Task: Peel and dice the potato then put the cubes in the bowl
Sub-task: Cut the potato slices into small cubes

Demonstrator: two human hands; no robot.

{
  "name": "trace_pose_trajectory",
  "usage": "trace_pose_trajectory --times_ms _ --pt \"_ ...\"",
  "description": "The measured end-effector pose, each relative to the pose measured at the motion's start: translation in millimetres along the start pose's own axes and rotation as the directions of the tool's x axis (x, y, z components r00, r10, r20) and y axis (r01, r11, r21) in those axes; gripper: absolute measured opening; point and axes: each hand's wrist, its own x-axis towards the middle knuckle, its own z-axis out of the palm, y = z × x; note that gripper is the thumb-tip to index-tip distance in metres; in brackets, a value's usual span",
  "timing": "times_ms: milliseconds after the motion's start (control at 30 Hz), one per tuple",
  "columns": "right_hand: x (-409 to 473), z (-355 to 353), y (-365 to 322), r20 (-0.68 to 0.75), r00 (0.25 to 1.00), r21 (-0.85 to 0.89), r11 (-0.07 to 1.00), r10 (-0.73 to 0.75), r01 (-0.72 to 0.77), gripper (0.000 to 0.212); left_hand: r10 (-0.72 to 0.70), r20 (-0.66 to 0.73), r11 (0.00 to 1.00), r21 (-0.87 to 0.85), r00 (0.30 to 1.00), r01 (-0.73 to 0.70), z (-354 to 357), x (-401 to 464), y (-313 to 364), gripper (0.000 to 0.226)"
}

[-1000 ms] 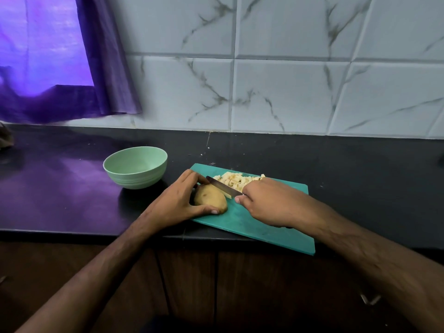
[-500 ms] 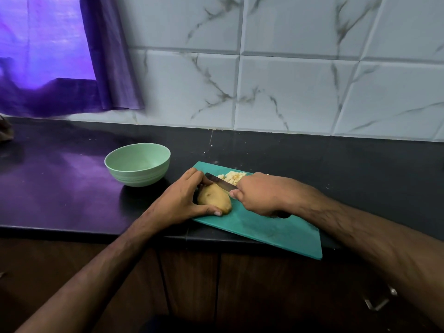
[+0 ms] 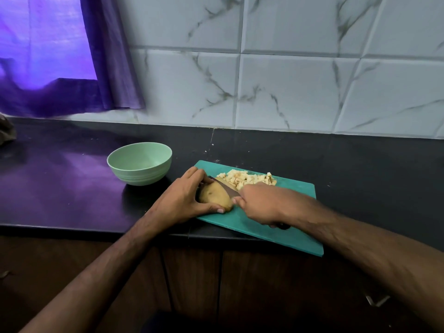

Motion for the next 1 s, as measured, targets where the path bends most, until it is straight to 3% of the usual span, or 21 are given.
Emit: trace_pose_trajectory --times_ms 100,367,633,867,1000 --pt "-18.9 6.5 4.3 0.009 1.0 0.001 1.0 -0.001 0.001 0.037 0.001 0.018 1.0 0.007 1.0 -0.001 -0.4 2.3 0.1 0.082" --pt "4.9 -1.9 -10.8 -0.031 0.999 -0.031 0.999 0.011 -0.012 0.04 0.023 0.021 1.0 0.015 1.0 -0.024 -0.1 -0.8 1.7 0.076" --pt "18.3 8.0 -6.6 -0.076 0.997 -0.008 1.0 0.001 -0.002 0.036 0.041 0.091 0.974 0.219 0.995 -0.06 -3.5 -0.3 1.8 0.09" --pt "16.6 5.6 0.9 0.024 0.998 0.171 0.983 0.059 -0.062 0.047 0.045 0.091 0.969 0.237 0.995 -0.066 -3.9 0.0 2.2 0.093" --pt "14.3 7.1 -0.2 -0.054 0.997 0.104 0.993 0.056 -0.051 0.046 0.051 0.083 0.97 0.234 0.995 -0.069 -3.2 -0.9 2.9 0.096"
